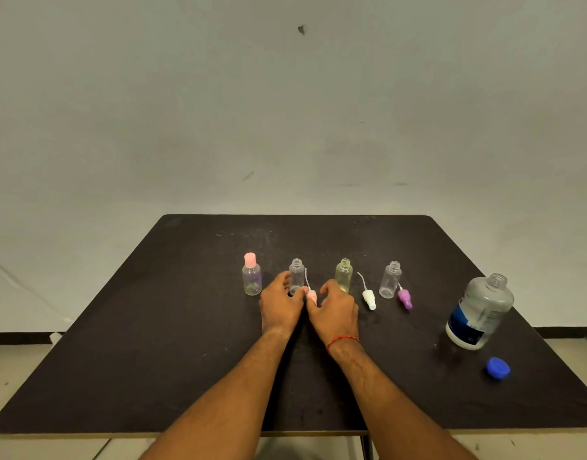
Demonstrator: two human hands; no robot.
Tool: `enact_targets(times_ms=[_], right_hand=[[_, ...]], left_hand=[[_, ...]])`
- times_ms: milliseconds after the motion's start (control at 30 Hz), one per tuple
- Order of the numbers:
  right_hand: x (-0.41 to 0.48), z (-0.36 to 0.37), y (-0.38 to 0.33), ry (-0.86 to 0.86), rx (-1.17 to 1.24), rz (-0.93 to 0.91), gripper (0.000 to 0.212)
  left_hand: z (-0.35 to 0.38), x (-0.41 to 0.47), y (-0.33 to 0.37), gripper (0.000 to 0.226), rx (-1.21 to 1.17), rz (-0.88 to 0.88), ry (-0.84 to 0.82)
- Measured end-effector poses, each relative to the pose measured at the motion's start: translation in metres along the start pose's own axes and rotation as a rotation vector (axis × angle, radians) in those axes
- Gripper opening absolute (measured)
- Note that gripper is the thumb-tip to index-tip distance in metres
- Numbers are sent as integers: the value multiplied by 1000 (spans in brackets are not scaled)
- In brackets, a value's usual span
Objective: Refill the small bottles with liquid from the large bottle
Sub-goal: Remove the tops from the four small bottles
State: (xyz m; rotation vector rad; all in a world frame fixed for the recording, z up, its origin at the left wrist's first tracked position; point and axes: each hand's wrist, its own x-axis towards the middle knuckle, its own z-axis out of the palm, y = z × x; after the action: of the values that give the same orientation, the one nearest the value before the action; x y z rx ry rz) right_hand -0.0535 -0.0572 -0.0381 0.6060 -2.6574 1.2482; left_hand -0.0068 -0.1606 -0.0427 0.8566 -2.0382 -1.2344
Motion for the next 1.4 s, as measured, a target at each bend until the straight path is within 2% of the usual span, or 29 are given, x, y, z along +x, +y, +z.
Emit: enact_targets(times_ms=[367,600,733,1100,1400], right_hand=[[-12,-9,-2,-5,-6,-44,31],[-23,-22,-5,-29,4,-79,30],[-27,-19,-8,1,21,-131,30],[-27,-10,-27,-52,53,-264,21],[-14,-1,-76,-118,77,-344,17]], left_hand=[[-6,-8,2,38,-83,-9,19],[-17,-21,-8,55,-136,-11,52],[-32,-30,-15,47,-159,-12,108],[-81,-24,-31,25,-77,26,151],[-97,-6,-44,34,-76,-35,153]])
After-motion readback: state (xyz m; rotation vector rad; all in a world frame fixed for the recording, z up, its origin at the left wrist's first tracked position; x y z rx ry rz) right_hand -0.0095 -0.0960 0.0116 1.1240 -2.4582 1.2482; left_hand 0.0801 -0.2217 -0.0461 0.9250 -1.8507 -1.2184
